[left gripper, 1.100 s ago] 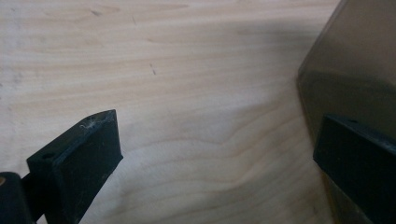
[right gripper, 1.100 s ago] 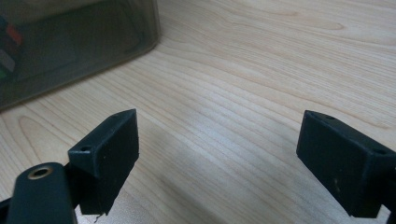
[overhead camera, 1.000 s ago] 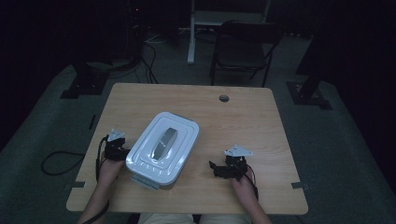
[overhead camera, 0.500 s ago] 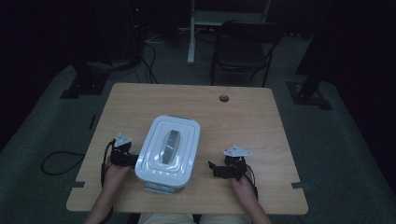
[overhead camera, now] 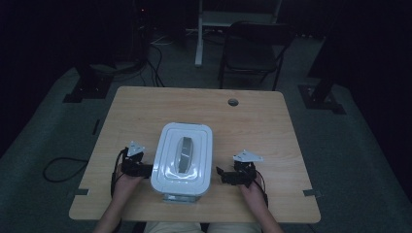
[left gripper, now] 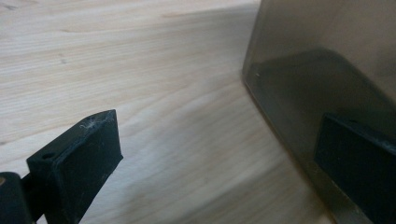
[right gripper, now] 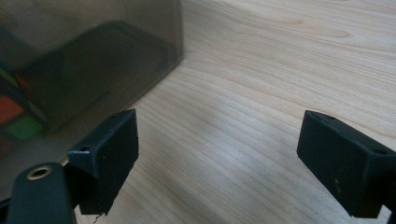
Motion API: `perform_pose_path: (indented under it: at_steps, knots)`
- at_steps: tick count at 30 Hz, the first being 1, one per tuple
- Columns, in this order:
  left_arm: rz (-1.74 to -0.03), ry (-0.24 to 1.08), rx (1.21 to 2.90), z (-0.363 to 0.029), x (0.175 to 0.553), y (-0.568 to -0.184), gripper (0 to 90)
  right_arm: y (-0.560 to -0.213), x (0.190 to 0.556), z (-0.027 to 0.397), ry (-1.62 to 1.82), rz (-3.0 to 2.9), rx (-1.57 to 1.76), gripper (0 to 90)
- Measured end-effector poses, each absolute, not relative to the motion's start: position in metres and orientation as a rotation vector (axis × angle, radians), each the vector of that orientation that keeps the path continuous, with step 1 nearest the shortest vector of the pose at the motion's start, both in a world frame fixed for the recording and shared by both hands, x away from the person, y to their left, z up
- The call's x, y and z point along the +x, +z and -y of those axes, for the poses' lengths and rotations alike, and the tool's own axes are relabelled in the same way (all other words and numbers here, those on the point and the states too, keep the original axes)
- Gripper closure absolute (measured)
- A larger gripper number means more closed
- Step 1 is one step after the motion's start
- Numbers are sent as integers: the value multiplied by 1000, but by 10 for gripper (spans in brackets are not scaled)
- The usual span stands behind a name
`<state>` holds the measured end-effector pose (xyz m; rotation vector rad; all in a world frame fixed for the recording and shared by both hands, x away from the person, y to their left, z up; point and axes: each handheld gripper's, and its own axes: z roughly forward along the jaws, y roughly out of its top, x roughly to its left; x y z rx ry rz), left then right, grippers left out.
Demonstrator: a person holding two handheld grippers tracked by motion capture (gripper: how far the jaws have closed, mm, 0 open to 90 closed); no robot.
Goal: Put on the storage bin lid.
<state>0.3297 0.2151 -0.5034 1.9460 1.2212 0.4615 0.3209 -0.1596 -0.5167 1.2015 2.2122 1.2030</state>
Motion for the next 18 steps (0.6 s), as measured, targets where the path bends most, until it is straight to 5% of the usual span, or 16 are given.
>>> perform_pose_path:
  at_steps: [18]
  knots:
    - [-1144, 410, 2028, -174, 321, -502, 18, -510, 324, 174, 1212, -2176, 1226, 134]
